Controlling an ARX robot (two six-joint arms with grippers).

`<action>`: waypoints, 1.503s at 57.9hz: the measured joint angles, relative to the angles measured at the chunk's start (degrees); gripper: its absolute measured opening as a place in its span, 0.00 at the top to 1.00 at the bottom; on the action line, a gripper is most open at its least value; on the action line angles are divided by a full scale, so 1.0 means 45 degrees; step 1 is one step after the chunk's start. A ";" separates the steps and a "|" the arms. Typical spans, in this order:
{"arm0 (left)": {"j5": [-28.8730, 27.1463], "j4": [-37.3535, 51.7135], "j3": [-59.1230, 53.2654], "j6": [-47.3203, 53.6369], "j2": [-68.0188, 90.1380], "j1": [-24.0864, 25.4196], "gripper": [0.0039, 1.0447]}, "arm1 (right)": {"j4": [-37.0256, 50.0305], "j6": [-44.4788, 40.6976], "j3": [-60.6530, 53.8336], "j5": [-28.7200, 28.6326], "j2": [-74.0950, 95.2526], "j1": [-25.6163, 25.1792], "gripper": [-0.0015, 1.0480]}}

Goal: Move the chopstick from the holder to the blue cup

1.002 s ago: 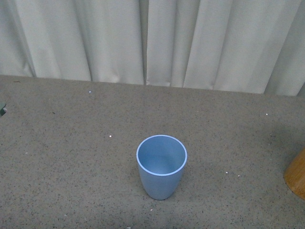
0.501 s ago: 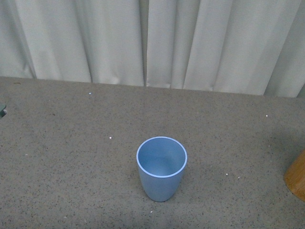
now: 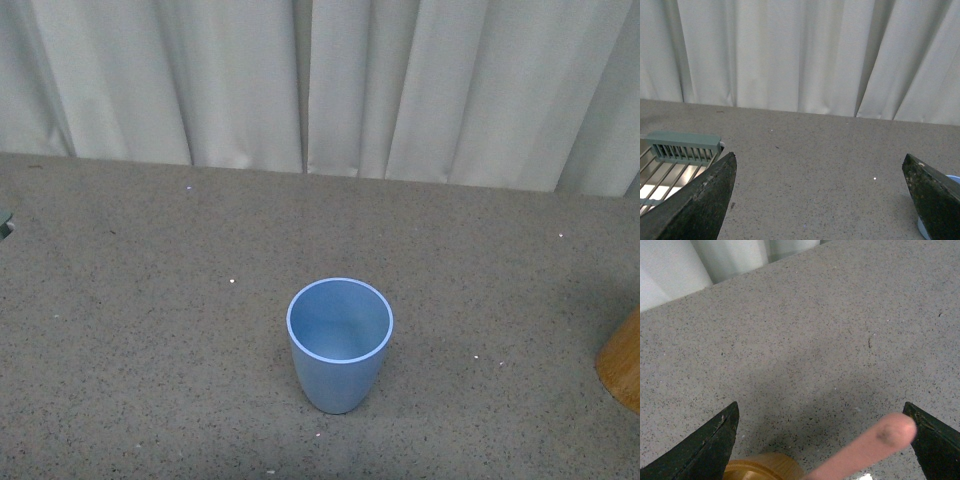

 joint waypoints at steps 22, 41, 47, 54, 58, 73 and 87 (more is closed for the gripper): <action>0.0000 0.0000 0.0000 0.0000 0.0000 0.0000 0.06 | 0.0272 0.0248 0.0262 0.0418 0.0661 0.0743 0.50; 0.0000 0.0000 -0.0005 0.0000 0.0000 0.0000 0.06 | 0.0486 0.0398 0.0262 0.0248 0.0719 0.0874 0.93; 0.0000 0.0000 0.0000 0.0000 0.0000 0.0000 0.06 | 0.0554 0.0393 0.0262 0.0136 0.0719 0.0874 0.97; 0.0000 0.0000 0.0000 0.0000 0.0000 0.0000 0.06 | 0.0554 0.0398 0.0262 -0.0034 0.0670 0.0855 0.97; 0.0000 0.0000 0.0000 0.0000 0.0000 0.0000 0.06 | 0.0505 0.0403 0.0262 -0.0136 0.0549 0.0855 0.97; 0.0000 0.0000 -0.0005 0.0000 0.0000 0.0000 0.06 | 0.0427 0.0680 0.0267 -0.1049 -0.1146 0.0801 0.97; 0.0000 0.0000 -0.0005 0.0005 0.0000 0.0000 0.06 | 0.0622 0.1112 -0.0097 -0.1909 -0.3793 0.0495 0.97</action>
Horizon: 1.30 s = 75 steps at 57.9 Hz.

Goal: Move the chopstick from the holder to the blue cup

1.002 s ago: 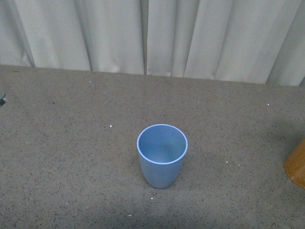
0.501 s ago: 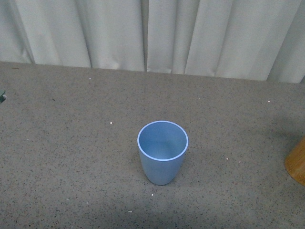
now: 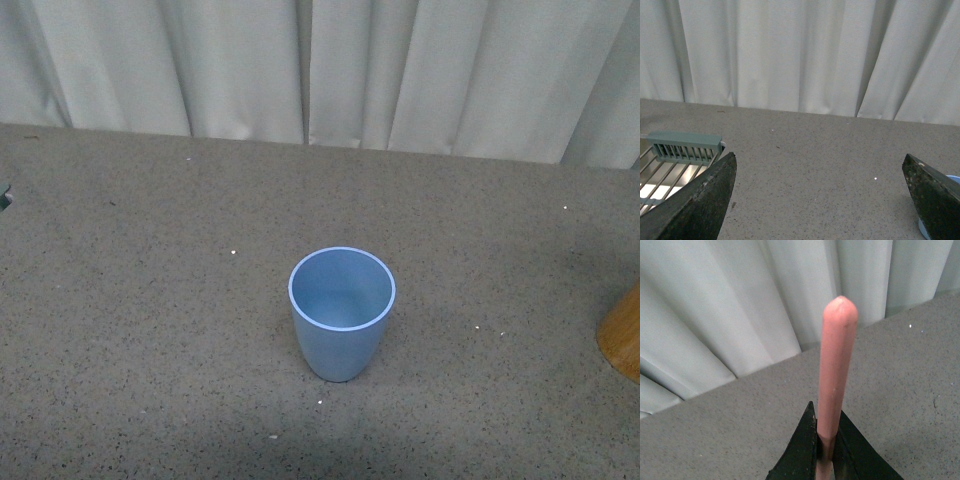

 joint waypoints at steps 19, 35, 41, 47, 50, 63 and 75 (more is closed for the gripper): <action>0.0000 0.0000 0.0005 -0.0005 0.0000 0.0000 0.06 | -0.0393 0.1715 0.0219 0.0044 -0.2652 0.1768 0.97; 0.0000 0.0000 0.0005 -0.0005 0.0000 0.0000 0.06 | 0.2045 0.2686 -0.0243 0.1394 -0.0996 0.6071 0.97; 0.0000 0.0000 0.0000 -0.0005 0.0000 0.0000 0.06 | 0.2851 0.3201 -0.0432 0.1511 0.0262 0.6883 0.97; 0.0000 0.0000 0.0005 -0.0005 0.0000 0.0000 0.06 | 0.3468 0.3619 -0.0510 0.1501 0.1350 0.7266 0.97; 0.0000 0.0000 0.0000 -0.0005 0.0000 0.0000 0.06 | 0.3755 0.3774 -0.0534 0.1462 0.1870 0.7388 0.97; 0.0000 0.0000 0.0005 -0.0005 0.0000 0.0000 0.06 | 0.4546 0.4386 -0.0549 0.1166 0.3954 0.7422 0.97; 0.0000 0.0000 0.0005 -0.0005 0.0000 0.0000 0.06 | 0.4643 0.4478 -0.0520 0.1234 0.4342 0.7563 0.97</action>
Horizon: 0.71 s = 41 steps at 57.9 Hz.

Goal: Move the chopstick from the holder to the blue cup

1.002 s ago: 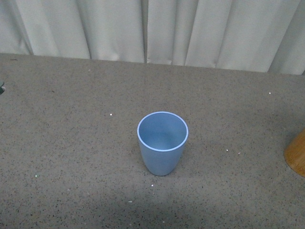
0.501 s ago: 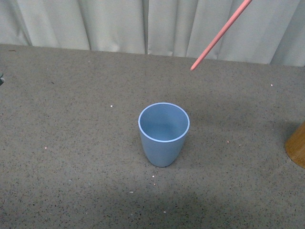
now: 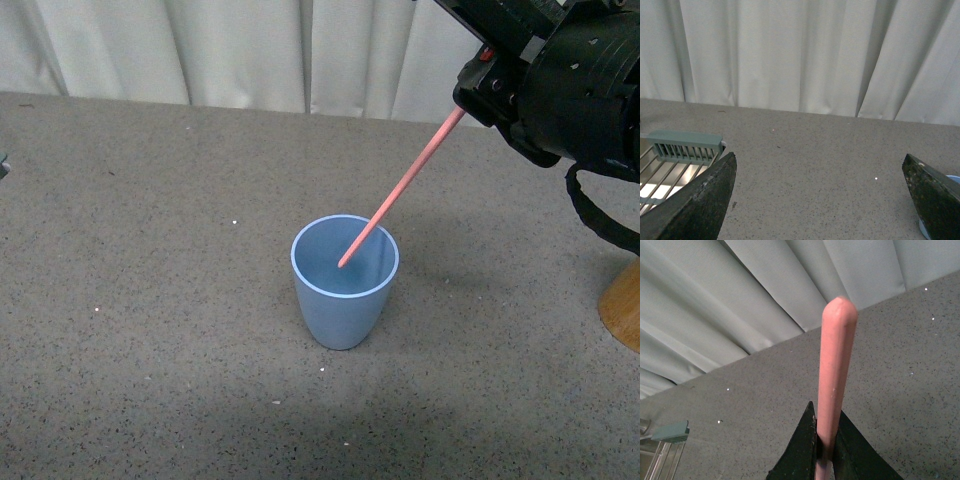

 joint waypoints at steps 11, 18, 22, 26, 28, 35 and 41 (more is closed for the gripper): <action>0.0000 0.0000 0.0000 0.0000 0.0000 0.0000 0.06 | -0.0447 -0.0209 0.0073 0.0330 -0.0068 0.0296 0.72; 0.0000 0.0000 -0.0005 0.0000 0.0000 0.0000 0.06 | -0.0661 -0.0350 0.0000 0.0826 -0.0806 0.0345 0.50; 0.0000 0.0000 0.0000 0.0000 0.0000 0.0000 0.06 | 0.0262 -0.1302 -0.0408 0.1710 -0.1297 0.0311 0.47; 0.0010 0.0000 -0.0005 0.0005 0.0000 0.0000 0.06 | 0.2997 -0.4891 -0.2327 0.2346 -0.2613 -0.0306 0.63; -0.0019 0.0000 0.0000 0.0005 0.0000 0.0000 0.06 | 0.2773 -0.5984 -0.3099 0.2045 -0.3682 -0.0753 0.70; -0.0015 0.0000 0.0000 0.0005 0.0000 0.0000 0.06 | 0.0505 -0.7961 -0.4915 0.0665 -0.7412 -0.2176 0.89; 0.0005 0.0000 0.0000 0.0005 0.0000 0.0000 0.06 | -0.3181 -0.8553 -0.5979 -0.1438 -1.1778 -0.4027 0.99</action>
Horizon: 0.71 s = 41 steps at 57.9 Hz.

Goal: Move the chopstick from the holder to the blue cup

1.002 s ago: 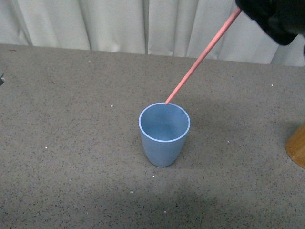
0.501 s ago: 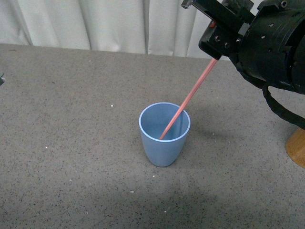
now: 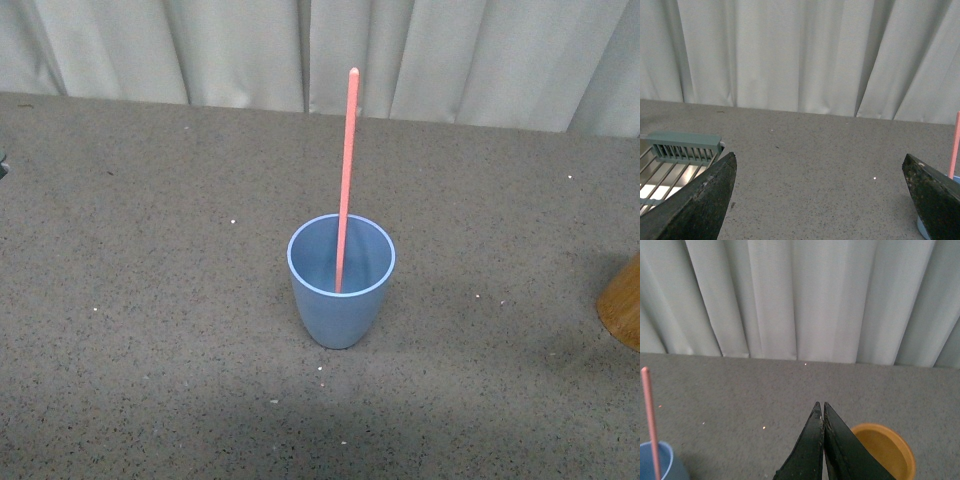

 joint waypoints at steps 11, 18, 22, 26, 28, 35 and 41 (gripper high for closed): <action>-0.0005 0.0000 -0.0005 0.0005 -0.0005 0.0000 0.06 | -0.6018 -0.0301 -0.0869 -0.1588 -0.8427 -0.2025 0.99; -0.0005 0.0000 0.0000 0.0005 -0.0005 0.0000 0.06 | -0.5999 -0.0345 -0.1933 -0.1579 -0.9442 -0.2059 0.99; -0.0005 0.0000 0.0000 0.0000 -0.0005 0.0000 0.06 | -0.6028 -0.0364 -0.2200 -0.1574 -0.9593 -0.2059 0.99; 0.0000 0.0000 0.0000 0.0010 -0.0005 0.0000 0.06 | -0.6008 -0.0369 -0.2200 -0.1574 -0.9617 -0.2059 0.99; 0.0000 0.0000 0.0000 0.0010 -0.0005 0.0000 0.06 | -0.6003 -0.0369 -0.2200 -0.1574 -0.9666 -0.2059 0.99; -0.0005 0.0000 -0.0005 0.0010 -0.0005 0.0000 0.06 | -0.6003 -0.0369 -0.2200 -0.1574 -0.9675 -0.2059 0.99; -0.0005 0.0000 0.0000 0.0015 -0.0005 0.0000 0.06 | -0.6003 -0.0369 -0.2200 -0.1574 -0.9675 -0.2059 0.99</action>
